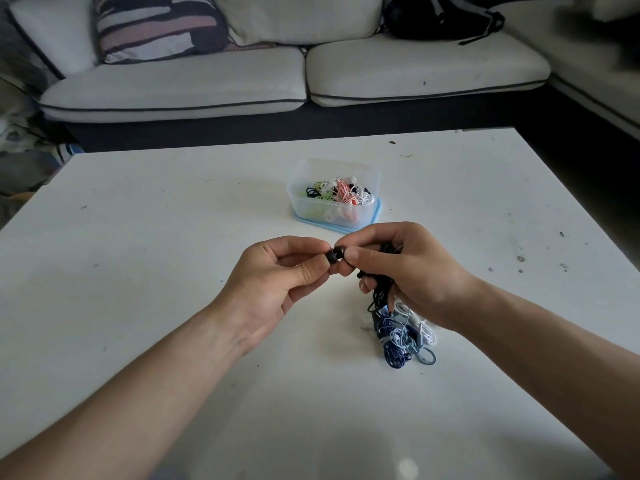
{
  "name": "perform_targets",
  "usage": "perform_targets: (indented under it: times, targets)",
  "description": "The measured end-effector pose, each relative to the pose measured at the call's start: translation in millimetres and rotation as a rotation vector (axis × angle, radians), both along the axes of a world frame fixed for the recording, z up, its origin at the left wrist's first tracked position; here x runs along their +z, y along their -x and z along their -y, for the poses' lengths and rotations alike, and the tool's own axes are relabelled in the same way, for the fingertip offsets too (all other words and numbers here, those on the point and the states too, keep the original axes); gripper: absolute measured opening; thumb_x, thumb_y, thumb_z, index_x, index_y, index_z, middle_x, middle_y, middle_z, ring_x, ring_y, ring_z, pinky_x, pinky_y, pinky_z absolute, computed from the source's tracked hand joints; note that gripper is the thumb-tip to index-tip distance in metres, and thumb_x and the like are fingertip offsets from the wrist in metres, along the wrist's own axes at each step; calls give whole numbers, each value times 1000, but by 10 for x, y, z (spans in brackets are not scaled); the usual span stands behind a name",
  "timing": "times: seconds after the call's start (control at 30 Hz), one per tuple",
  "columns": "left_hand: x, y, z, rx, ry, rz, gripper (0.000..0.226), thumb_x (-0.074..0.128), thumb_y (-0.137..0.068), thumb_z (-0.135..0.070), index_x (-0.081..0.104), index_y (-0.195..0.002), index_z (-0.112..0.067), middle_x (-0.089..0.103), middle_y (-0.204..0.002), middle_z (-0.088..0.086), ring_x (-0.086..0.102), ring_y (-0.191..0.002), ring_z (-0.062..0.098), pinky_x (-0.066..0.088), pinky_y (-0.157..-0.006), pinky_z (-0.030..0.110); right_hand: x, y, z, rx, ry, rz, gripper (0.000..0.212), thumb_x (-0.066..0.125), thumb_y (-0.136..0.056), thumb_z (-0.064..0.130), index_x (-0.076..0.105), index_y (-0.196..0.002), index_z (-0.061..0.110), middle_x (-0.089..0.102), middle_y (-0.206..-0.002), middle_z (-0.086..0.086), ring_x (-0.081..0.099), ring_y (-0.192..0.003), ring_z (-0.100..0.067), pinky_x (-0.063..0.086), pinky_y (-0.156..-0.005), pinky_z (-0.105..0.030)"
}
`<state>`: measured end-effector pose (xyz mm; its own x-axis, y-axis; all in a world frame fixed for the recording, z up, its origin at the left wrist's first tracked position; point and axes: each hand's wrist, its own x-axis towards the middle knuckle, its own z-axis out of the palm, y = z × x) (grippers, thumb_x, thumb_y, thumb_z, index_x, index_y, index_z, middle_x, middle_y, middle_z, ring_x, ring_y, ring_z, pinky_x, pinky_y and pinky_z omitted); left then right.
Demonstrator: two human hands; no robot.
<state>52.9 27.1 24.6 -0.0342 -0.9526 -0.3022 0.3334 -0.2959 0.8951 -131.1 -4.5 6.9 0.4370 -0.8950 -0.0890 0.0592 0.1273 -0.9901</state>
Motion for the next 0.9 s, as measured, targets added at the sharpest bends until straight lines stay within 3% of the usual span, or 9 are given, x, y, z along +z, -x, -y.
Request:
perform_targets:
  times: [0.2,0.43,0.57,0.9]
  targets:
    - [-14,-19,15,-31,17,57,17,62,-79,10,67,-83,-5,74,-76,13,74,-71,19,56,-64,18,52,21,2,4,10,-46,9,66,-91,5,75,-92,7,73,-78,-10,55,-58,-13,48,-57,-21]
    - [-36,-32,35,-17,39,65,15,64,-76,7,67,-84,-6,75,-78,12,74,-73,18,56,-66,19,46,-24,-34,-54,47,-57,7,67,-91,6,73,-92,10,76,-82,-12,57,-60,-14,49,-58,-23]
    - [-45,-39,33,-20,59,68,16,67,-70,2,67,-83,-7,75,-77,11,74,-72,19,55,-64,18,32,-27,-25,-35,11,-41,8,69,-91,10,77,-91,12,75,-88,-17,53,-72,-28,47,-64,-33]
    - [-79,-60,58,-67,103,83,22,70,-66,-6,68,-89,-7,74,-85,19,73,-78,23,55,-68,21,91,-45,-43,-45,-76,-18,8,66,-92,8,73,-95,5,73,-79,-14,53,-57,-15,47,-54,-22]
